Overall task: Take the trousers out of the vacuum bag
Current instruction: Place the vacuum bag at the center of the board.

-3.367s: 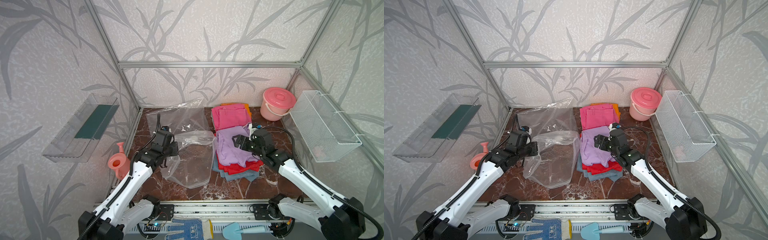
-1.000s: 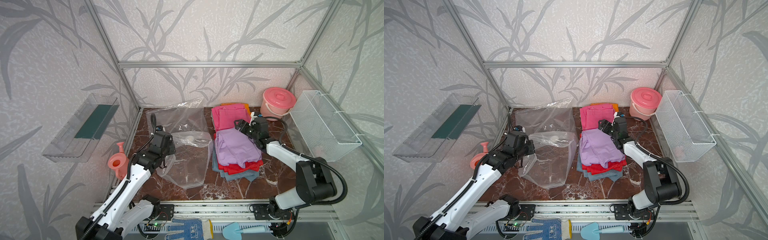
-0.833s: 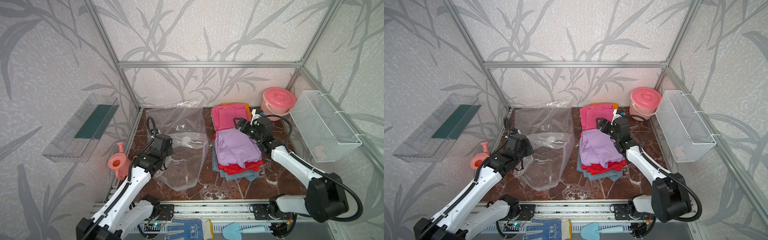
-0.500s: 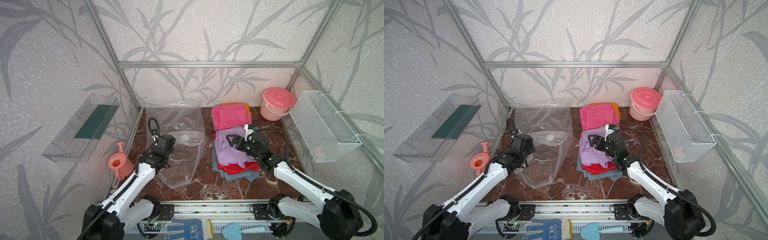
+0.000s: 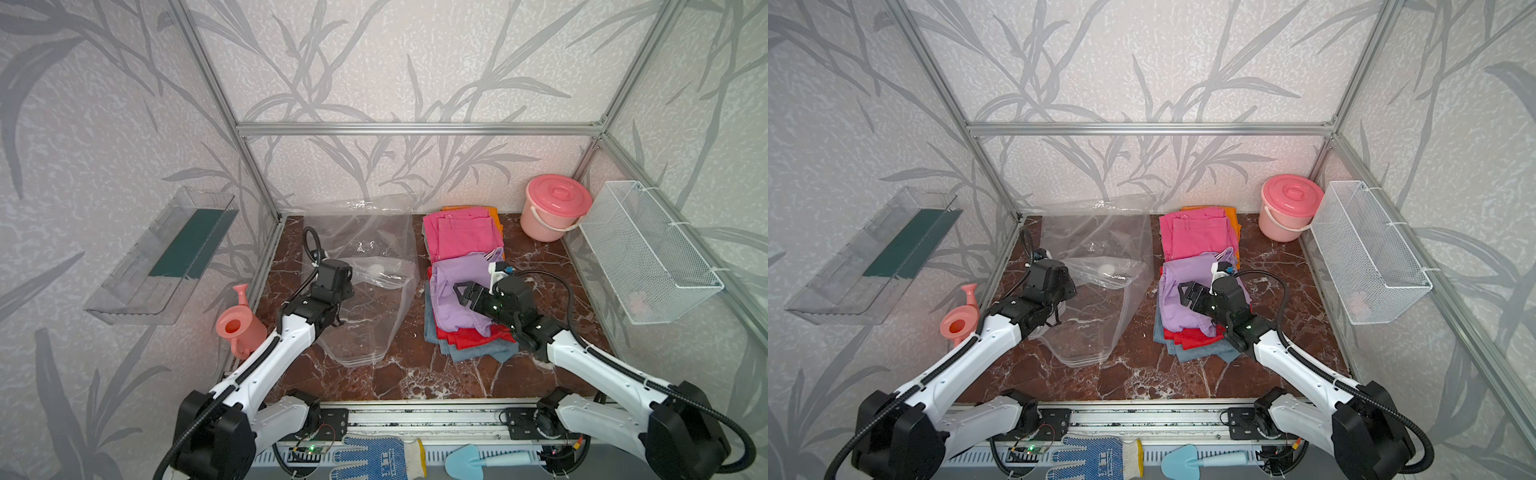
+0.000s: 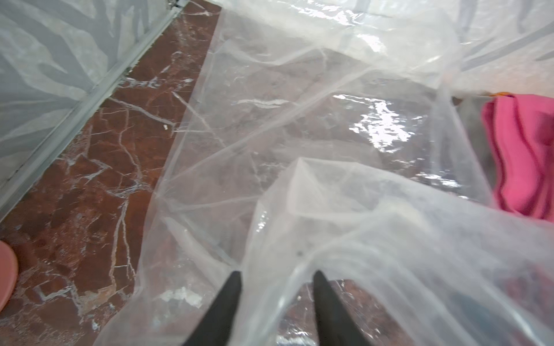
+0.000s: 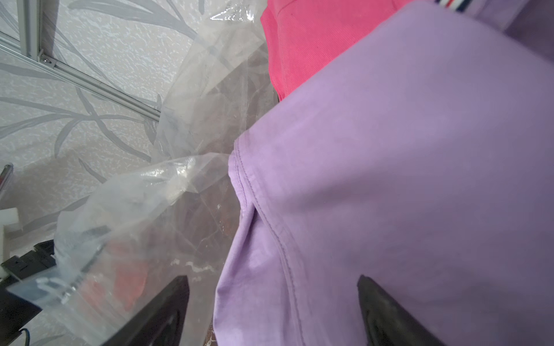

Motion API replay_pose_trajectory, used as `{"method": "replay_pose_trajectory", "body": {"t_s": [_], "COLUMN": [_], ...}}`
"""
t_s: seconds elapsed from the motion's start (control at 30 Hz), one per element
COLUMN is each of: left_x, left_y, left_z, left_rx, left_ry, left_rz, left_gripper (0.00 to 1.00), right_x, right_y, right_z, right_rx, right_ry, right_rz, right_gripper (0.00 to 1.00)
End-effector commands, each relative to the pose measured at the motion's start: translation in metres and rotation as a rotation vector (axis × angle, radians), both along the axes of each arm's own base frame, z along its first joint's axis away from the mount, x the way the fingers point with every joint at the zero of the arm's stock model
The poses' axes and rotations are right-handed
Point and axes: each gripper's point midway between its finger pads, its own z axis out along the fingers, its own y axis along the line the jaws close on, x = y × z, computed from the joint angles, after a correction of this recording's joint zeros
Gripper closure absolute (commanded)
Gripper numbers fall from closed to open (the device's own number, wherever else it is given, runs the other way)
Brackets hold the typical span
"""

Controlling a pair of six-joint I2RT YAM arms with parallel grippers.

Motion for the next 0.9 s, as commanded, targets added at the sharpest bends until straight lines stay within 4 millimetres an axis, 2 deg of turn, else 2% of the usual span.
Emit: {"method": "replay_pose_trajectory", "body": {"t_s": [0.0,0.03,0.13,0.27,0.4,0.53,0.67,0.77,0.87], "left_x": [-0.013,-0.019,-0.035,-0.053,-0.063,-0.055,-0.034,-0.015,0.001], "left_y": [-0.019,-0.023,-0.026,-0.020,-0.008,0.003,0.009,0.014,0.017], "left_z": [0.045,0.051,0.068,0.096,0.122,0.128,0.131,0.132,0.123], "left_rx": [-0.097,-0.112,-0.139,-0.171,-0.172,-0.149,-0.248,-0.381,-0.444], "left_ry": [-0.071,-0.077,-0.104,-0.184,-0.244,-0.194,-0.178,-0.165,-0.119], "left_rz": [-0.123,-0.150,-0.200,-0.196,-0.154,-0.084,-0.022,0.002,0.021], "left_gripper": [0.04,0.01,0.01,0.01,0.01,0.01,0.01,0.01,0.01], "right_x": [0.009,0.011,0.018,0.030,0.039,0.045,0.053,0.063,0.058], "right_y": [0.008,0.013,0.029,0.060,0.109,0.164,0.208,0.236,0.252], "right_z": [0.041,0.047,0.063,0.086,0.110,0.126,0.115,0.085,0.062], "right_rx": [0.013,0.017,0.001,-0.001,0.004,0.019,0.023,0.027,0.019], "right_ry": [-0.087,-0.093,-0.120,-0.156,-0.192,-0.213,-0.187,-0.111,-0.051], "right_rz": [0.020,0.033,0.073,0.145,0.247,0.343,0.400,0.436,0.471], "right_gripper": [0.12,0.12,0.12,0.12,0.13,0.13,0.14,0.15,0.17]}}
